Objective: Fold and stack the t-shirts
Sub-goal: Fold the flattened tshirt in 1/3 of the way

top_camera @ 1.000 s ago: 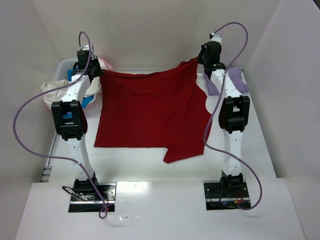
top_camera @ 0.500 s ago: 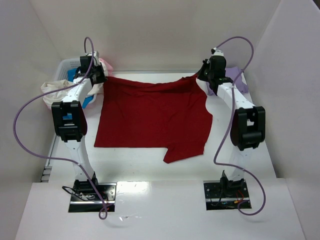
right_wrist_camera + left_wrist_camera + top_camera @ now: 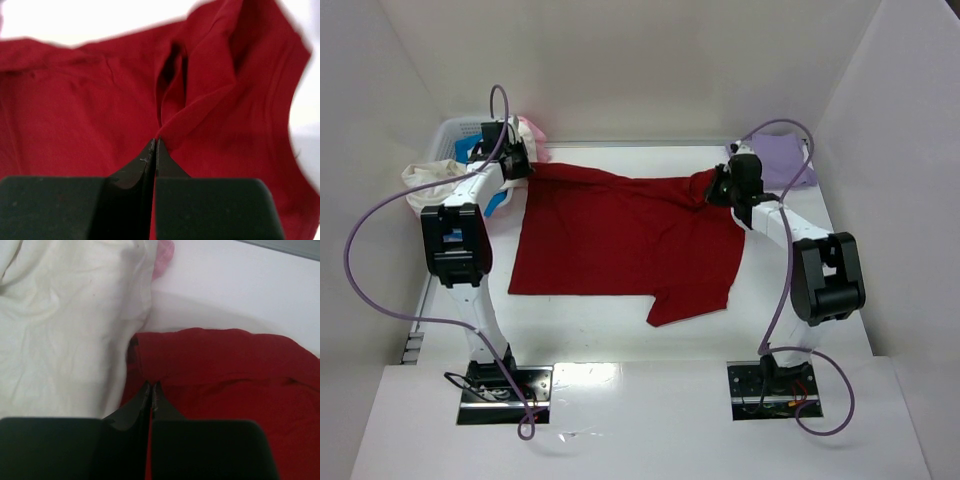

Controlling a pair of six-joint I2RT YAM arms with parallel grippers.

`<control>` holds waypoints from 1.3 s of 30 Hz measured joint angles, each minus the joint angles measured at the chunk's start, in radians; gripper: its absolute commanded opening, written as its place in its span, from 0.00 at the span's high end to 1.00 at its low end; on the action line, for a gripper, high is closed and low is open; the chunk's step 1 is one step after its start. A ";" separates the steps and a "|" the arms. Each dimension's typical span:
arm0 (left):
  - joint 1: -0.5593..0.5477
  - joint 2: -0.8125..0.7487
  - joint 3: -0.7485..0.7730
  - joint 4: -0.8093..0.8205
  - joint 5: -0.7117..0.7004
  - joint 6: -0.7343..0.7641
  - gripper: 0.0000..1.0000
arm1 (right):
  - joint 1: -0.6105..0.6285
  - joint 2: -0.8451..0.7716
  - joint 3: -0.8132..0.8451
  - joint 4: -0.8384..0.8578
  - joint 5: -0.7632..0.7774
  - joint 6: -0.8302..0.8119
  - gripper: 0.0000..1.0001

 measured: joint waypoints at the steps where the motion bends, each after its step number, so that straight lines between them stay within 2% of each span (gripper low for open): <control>1: 0.000 -0.003 -0.005 -0.002 0.000 0.000 1.00 | 0.003 -0.003 -0.019 -0.002 -0.002 0.005 1.00; 7: 0.000 -0.055 -0.063 -0.012 -0.002 0.000 1.00 | 0.007 -0.129 -0.119 -0.056 0.025 0.052 1.00; 16: 0.002 -0.090 -0.101 -0.045 -0.003 0.000 1.00 | 0.002 -0.294 -0.137 -0.134 0.100 0.078 1.00; 28: 0.022 -0.150 -0.179 -0.097 -0.004 0.001 1.00 | -0.008 -0.318 -0.256 -0.237 0.066 0.147 1.00; 39: 0.022 -0.154 -0.217 -0.123 -0.004 0.001 1.00 | -0.008 -0.357 -0.270 -0.292 0.048 0.183 1.00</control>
